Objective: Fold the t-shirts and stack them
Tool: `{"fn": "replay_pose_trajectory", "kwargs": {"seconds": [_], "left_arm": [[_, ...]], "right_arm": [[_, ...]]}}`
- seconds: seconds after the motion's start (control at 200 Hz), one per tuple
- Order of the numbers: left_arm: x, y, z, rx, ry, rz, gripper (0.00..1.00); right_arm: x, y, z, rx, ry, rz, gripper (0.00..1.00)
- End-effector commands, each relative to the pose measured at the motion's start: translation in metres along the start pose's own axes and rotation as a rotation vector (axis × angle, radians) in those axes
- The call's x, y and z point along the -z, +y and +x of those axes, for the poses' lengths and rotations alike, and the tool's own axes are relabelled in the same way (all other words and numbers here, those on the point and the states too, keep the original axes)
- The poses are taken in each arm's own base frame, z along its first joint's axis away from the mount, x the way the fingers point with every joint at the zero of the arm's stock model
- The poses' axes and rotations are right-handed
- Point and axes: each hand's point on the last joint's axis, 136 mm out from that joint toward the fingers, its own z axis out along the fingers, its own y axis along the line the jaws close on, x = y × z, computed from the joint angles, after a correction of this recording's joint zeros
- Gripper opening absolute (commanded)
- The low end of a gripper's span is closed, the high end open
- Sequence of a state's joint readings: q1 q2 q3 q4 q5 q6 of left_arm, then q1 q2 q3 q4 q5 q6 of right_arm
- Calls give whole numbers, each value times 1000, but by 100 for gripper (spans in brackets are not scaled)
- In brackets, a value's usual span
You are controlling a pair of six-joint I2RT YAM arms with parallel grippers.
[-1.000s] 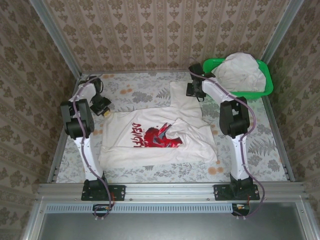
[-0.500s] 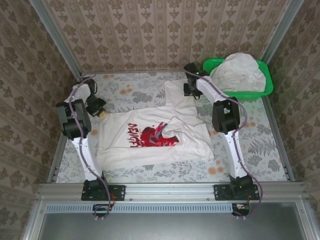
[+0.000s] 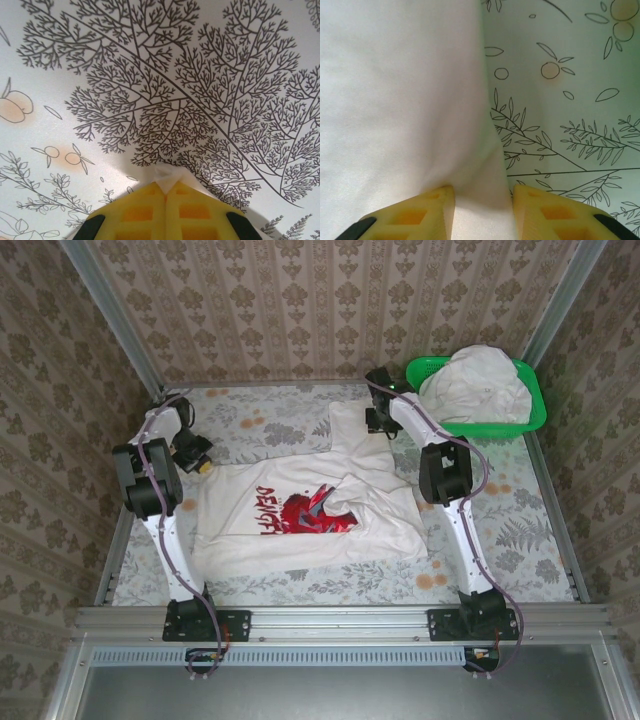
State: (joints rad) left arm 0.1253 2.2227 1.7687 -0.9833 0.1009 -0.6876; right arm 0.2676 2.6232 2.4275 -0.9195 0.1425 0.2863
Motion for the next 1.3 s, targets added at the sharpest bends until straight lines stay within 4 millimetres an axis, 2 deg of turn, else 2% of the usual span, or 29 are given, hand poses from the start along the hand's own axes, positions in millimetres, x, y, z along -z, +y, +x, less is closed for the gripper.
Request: {"fn": "replay_pose_trajectory", "kwargs": {"seconds": [0.0,0.18,0.22,0.32,0.61,0.83,0.915,0.98,1.095,1.295], "left_arm": [[-5,-2,1,14,22,6,0],[-7,-4,4,11,27,15,0],[-7,-4,4,10,28,18,0],[-8,-5,4,8,33,22,0],[-10,-5,5,7,39,23,0],[-10,-6,6,8,40,28,0],[-9,-7,7,5,43,31,0],[-8,-9,7,2,39,37,0],[-1,-12,5,1,23,50,0],[32,-19,-3,-13,-52,94,0]], "right_arm": [[-12,2,17,41,64,7,32],[-11,6,16,59,62,-5,19],[-11,5,15,60,56,1,21],[-5,2,4,49,24,10,38],[-9,10,-10,21,-23,-33,35],[-17,12,-1,20,14,-44,19],[-14,10,0,32,18,-35,0],[-8,10,-5,40,2,-37,0],[14,11,-23,43,-61,-46,0],[56,9,-45,53,-143,-57,0]]}}
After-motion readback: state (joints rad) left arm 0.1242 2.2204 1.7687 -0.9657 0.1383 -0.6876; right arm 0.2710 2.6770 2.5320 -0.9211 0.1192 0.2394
